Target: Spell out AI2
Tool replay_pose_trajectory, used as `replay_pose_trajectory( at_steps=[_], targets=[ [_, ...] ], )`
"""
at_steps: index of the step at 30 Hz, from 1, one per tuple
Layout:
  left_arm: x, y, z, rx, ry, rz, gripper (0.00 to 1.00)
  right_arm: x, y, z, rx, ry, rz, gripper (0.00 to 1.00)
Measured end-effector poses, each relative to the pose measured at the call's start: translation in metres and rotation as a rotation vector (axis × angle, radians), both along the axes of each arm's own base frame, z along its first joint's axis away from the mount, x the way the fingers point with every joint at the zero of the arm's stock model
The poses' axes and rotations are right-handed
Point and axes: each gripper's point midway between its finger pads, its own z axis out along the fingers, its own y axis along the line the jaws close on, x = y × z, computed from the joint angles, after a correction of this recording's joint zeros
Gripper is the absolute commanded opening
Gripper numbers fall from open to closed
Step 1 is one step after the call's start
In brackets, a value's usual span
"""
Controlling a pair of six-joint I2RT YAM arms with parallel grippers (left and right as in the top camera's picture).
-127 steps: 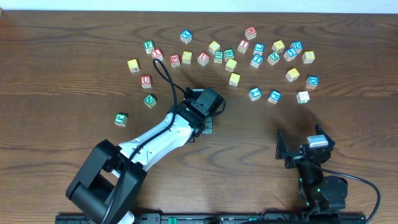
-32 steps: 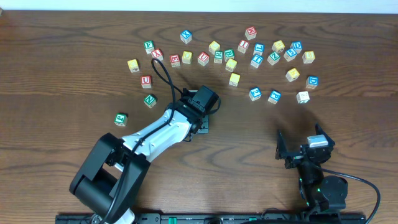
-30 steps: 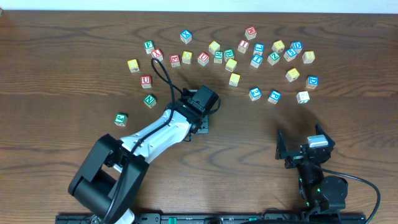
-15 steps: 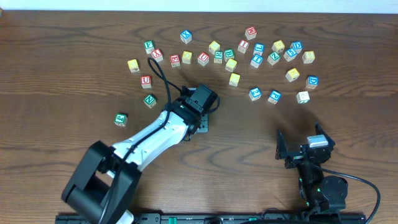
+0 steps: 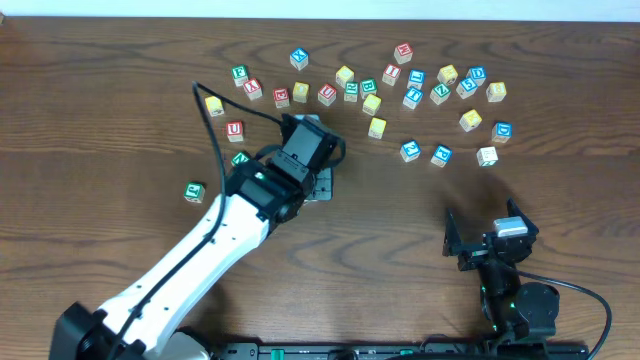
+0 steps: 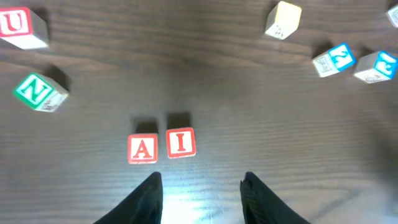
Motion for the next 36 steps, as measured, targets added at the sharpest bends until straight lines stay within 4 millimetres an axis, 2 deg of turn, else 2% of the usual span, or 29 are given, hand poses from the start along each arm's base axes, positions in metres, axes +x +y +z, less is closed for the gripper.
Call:
replay_pose_trajectory(
  at_steps=[8,18,24,26,30,36],
  targets=[
    [0.002,-0.001,0.024,0.022,-0.024,-0.052,0.60,0.000,0.000,0.000,0.000,0.000,0.000,0.99],
    [0.005,-0.003,0.029,0.033,-0.045,-0.085,0.61,0.000,0.000,0.000,0.000,0.000,0.000,0.99],
    [0.008,-0.004,0.036,0.042,-0.069,-0.110,0.78,0.000,0.000,0.000,0.000,0.000,0.000,0.99],
    [0.009,-0.002,0.037,0.053,-0.076,-0.117,0.80,0.000,0.000,0.000,0.000,0.000,0.000,0.99],
    [0.018,0.011,0.037,0.062,-0.075,-0.106,0.82,0.000,0.000,0.000,0.000,0.000,0.000,0.99],
    [0.040,0.056,0.036,0.017,-0.043,-0.034,0.82,0.000,0.000,0.000,0.000,0.000,0.000,0.99]
  ],
)
